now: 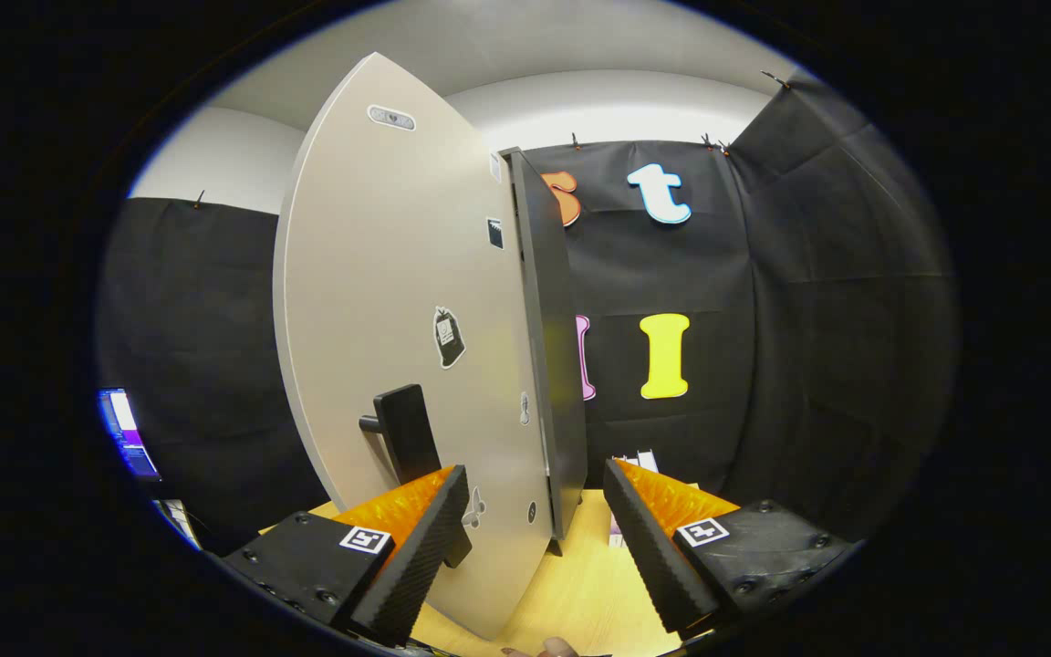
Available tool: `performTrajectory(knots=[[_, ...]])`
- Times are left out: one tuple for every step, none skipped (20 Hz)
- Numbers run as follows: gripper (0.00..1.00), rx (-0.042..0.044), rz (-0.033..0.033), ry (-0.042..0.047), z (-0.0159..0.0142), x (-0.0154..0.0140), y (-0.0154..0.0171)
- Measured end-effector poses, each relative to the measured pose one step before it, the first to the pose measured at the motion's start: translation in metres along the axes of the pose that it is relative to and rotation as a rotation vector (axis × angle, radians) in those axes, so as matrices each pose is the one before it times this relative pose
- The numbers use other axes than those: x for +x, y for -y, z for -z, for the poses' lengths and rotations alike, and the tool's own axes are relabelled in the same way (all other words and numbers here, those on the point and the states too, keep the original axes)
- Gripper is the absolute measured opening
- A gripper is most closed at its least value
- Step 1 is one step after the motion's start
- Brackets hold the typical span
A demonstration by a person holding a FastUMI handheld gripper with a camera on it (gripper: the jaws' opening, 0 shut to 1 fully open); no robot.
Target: Open the shoe cabinet door, grab the shoes and put them into the shoe cabinet, then close the shoe cabinet door.
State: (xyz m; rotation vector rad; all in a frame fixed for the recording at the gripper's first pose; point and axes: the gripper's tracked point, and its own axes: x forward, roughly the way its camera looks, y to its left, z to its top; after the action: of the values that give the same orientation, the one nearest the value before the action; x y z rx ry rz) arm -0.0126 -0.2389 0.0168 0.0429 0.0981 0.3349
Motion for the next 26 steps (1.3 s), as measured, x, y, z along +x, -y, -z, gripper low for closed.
performTrajectory(knots=[[0.98, -0.01302, 0.00095, 0.00077, -0.00035, 0.00133, -0.00213], [0.98, -0.01274, -0.00362, -0.00007, 0.00046, 0.00205, -0.00446], [0.98, -0.00471, -0.00764, -0.00007, 0.00036, 0.00338, -0.00643], [0.98, -0.00048, -0.00923, -0.00447, 0.00349, 0.00132, -0.01344], [0.98, 0.00304, -0.00691, -0.00370, 0.00146, 0.00026, -0.01250], [0.98, -0.00065, -0.00172, -0.00218, 0.00048, 0.00097, -0.00476], [0.98, -0.00172, 0.00369, 0.00294, -0.00058, 0.00381, -0.00546], [0.98, -0.00134, 0.00631, 0.00339, 0.00017, 0.00402, -0.00850], [0.98, 0.00184, 0.00821, 0.00319, 0.00007, 0.00327, -0.00761], [0.98, 0.00449, 0.00865, 0.00184, 0.00096, 0.00322, -0.00828], [0.98, 0.00651, 0.00817, 0.00226, 0.00005, 0.00327, -0.00834], [0.98, 0.00563, 0.00751, 0.00346, 0.00047, 0.00346, -0.00946], [0.98, 0.00418, 0.00772, 0.00632, -0.00128, 0.00348, -0.00860], [0.98, 0.00445, 0.00778, 0.00403, 0.00003, 0.00465, -0.00884], [0.98, 0.00323, 0.00504, 0.00055, 0.00143, 0.00497, -0.00765], [0.98, 0.00208, 0.00353, 0.00147, 0.00182, 0.00663, -0.00910], [0.98, 0.00077, 0.00220, 0.00075, 0.00202, 0.00640, -0.00955], [0.98, 0.00152, 0.00117, 0.00137, 0.00114, 0.00647, -0.00952], [0.98, -0.00141, -0.00136, -0.00069, 0.00205, 0.00695, -0.00960], [0.98, -0.00426, -0.00443, 0.00097, 0.00085, 0.00866, -0.01029], [0.98, -0.00411, -0.00607, 0.00273, -0.00032, 0.00812, -0.00945], [0.98, -0.00455, -0.00467, 0.00406, -0.00050, 0.00737, -0.00940], [0.98, -0.00611, 0.00452, 0.00936, -0.00268, 0.00591, -0.00628], [0.98, -0.00406, -0.00172, 0.01210, -0.00284, 0.00427, -0.00799], [0.98, -0.00455, 0.00335, 0.01172, -0.00263, 0.00321, -0.00533], [0.98, -0.00510, 0.00280, 0.01229, -0.00260, 0.00160, -0.00488]])
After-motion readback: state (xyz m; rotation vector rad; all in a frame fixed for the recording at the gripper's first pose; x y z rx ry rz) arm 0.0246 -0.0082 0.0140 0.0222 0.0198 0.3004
